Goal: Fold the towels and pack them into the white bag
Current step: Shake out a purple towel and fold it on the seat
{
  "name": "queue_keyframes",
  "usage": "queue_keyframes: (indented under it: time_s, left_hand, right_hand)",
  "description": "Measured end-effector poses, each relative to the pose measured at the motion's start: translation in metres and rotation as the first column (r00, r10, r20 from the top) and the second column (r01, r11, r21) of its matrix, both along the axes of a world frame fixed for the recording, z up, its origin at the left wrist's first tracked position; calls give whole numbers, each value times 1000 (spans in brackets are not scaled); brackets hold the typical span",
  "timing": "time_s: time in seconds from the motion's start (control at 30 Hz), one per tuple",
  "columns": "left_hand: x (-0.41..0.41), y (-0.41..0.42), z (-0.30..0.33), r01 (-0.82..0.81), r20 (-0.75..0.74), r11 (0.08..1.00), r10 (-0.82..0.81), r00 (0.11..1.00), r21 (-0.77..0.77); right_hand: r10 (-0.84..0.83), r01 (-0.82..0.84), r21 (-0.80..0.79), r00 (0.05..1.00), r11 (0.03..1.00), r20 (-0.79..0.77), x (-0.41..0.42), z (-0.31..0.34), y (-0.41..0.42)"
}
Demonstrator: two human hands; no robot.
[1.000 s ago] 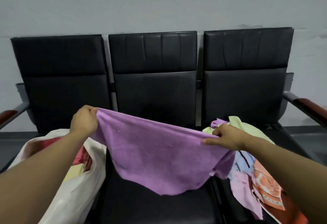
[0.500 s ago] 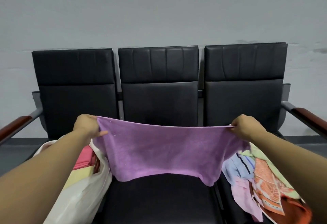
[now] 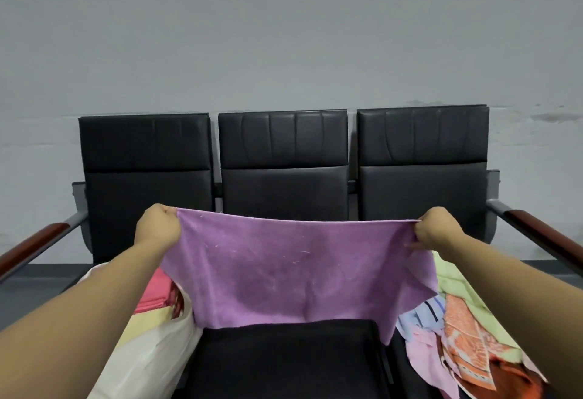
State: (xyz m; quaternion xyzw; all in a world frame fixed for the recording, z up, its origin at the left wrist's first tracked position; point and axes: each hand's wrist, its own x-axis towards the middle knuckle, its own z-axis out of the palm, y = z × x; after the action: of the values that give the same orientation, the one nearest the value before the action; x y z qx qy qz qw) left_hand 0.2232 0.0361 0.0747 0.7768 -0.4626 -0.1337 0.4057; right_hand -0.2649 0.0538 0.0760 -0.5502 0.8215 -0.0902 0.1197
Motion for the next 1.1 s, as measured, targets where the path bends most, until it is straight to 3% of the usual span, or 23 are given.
queue_keyframes:
  time_s: [0.2, 0.33, 0.47, 0.6, 0.77, 1.1]
  left_hand:
    - [-12, 18, 29, -62, 0, 993, 62, 998, -99]
    - [-9, 35, 42, -56, 2, 987, 57, 998, -153]
    - [0, 56, 54, -16, 66, 982, 29, 997, -190]
    - [13, 65, 59, 23, 204, 981, 17, 979, -192]
    - [16, 59, 44, -19, 371, 984, 85, 925, -177]
    - [8, -15, -56, 23, 434, 996, -59, 899, 86]
  right_hand:
    - [-38, 110, -328, 975, 938, 218, 1, 16, 11]
    - [85, -56, -420, 995, 906, 51, -1, 26, 36]
    - [55, -93, -441, 994, 892, -98, -15, 40, 54]
    - [-11, -115, -345, 940, 931, -341, -23, 56, 67]
    - [84, -219, -181, 827, 959, -555, -28, 68, 72]
    - [235, -299, -13, 777, 954, -584, -37, -25, -6]
